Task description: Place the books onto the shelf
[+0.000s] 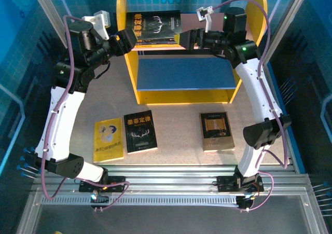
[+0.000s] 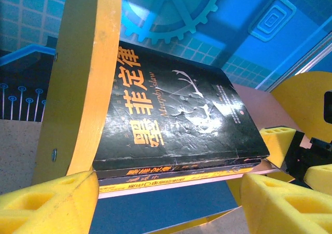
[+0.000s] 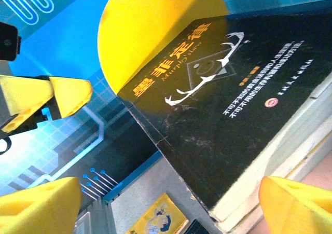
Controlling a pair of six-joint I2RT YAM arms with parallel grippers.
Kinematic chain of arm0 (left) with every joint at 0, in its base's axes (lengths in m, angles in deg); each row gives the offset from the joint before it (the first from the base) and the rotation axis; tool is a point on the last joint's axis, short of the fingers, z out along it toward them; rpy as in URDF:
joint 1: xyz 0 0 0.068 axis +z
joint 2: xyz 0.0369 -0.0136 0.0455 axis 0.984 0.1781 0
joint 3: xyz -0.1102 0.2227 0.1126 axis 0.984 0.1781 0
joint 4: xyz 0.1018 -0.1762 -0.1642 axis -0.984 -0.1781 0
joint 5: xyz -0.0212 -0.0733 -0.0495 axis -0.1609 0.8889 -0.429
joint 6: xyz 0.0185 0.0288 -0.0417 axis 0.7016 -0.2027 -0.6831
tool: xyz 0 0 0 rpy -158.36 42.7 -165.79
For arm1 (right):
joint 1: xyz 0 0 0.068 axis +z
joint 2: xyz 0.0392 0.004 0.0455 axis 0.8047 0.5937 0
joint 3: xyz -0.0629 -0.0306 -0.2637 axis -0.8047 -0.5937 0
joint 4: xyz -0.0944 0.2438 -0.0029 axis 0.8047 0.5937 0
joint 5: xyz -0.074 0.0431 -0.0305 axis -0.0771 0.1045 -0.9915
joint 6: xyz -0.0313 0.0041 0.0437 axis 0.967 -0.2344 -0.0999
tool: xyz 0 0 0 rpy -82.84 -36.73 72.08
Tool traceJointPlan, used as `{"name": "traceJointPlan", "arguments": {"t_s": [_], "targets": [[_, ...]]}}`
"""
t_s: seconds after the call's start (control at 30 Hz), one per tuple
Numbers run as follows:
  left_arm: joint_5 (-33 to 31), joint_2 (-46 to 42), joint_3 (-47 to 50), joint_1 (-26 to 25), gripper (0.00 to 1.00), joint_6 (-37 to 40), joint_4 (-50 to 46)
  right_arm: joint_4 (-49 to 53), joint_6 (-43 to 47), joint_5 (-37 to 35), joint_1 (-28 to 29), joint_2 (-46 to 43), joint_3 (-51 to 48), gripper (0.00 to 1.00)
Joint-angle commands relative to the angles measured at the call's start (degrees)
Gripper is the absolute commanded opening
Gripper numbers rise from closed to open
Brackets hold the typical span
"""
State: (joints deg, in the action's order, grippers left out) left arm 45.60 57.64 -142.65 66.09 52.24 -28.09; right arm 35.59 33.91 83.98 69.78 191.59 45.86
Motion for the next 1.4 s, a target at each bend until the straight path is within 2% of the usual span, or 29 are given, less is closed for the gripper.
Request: {"name": "traceJointPlan", "arguments": {"t_s": [0.0, 0.37, 0.67, 1.07, 1.27, 1.37], "targets": [[-0.12, -1.64, 0.99, 0.47, 0.73, 0.72, 0.4, -0.25, 0.37, 2.53, 0.58, -1.17, -0.71, 0.89], [-0.07, -1.68, 1.08, 0.47, 0.73, 0.68, 0.38, -0.07, 0.69, 3.54, 1.5, -0.42, -0.07, 0.89], [-0.55, -2.32, 1.51, 0.47, 0.73, 1.61, -0.71, 1.63, 1.7, 1.16, 1.04, -0.83, 1.02, 0.89], [-6.68, -10.85, 10.38, 0.51, 0.74, 5.44, -5.84, 7.05, 6.61, -2.79, -2.29, -8.14, -1.3, 0.9], [-7.96, -16.96, 20.11, 0.49, 0.74, 3.89, -6.73, 7.83, 9.35, -7.89, -3.9, -16.55, -10.31, 0.91], [-8.67, -20.41, 26.21, 0.55, 0.73, 1.8, -7.25, 6.27, 9.44, -16.93, -3.74, -24.11, -22.62, 0.9]]}}
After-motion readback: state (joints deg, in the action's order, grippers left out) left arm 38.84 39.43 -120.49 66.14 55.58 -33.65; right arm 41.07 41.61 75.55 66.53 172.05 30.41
